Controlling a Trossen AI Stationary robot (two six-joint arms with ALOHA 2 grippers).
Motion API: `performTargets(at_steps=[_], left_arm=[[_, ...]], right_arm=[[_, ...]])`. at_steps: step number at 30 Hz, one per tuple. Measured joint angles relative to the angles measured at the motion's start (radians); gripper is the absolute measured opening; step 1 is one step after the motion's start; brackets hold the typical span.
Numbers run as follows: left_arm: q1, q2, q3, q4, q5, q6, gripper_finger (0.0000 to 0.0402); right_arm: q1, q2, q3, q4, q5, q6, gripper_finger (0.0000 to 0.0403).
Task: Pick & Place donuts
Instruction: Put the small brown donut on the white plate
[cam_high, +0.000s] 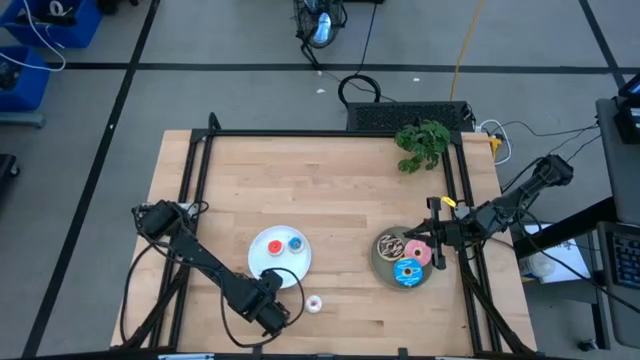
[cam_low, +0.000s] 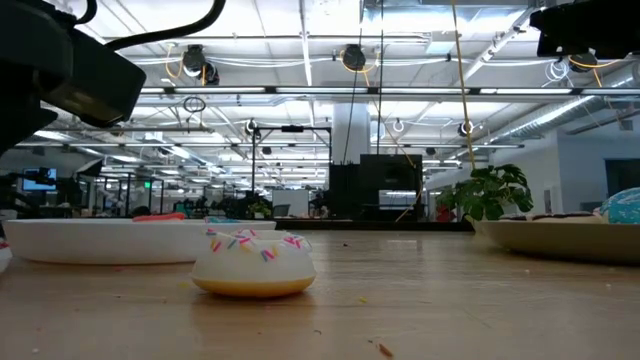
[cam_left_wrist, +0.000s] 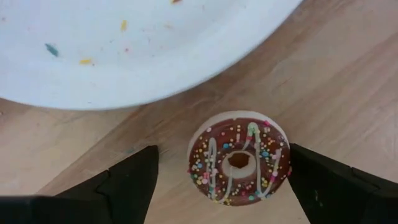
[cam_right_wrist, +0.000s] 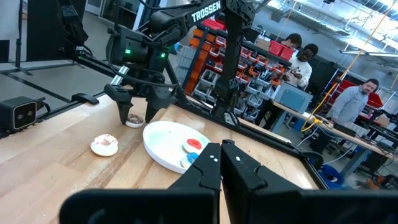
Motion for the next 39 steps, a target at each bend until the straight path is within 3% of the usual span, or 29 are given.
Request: performTargets(at_steps=[20,27,35,39], left_arm=[[0.015,0.01,0.094,0.005,0.06,0.179,0.0168],[0.042,0.01,0.228,-0.05,0.063,0.319,0.0148],[0.111,0.007,0.4,-0.418,-0.022,0.479,0.0147],[0.172,0.005,0.411,-0.476,-0.029,0.615,0.0147]], right_arm=[[0.0,0.0,0.0,0.0,0.0,0.0,0.0],[0.0,0.0,0.0,0.0,0.0,0.0,0.0],[0.0,0.0,0.0,0.0,0.0,0.0,0.0],[0.0,0.0,0.0,0.0,0.0,0.0,0.0]])
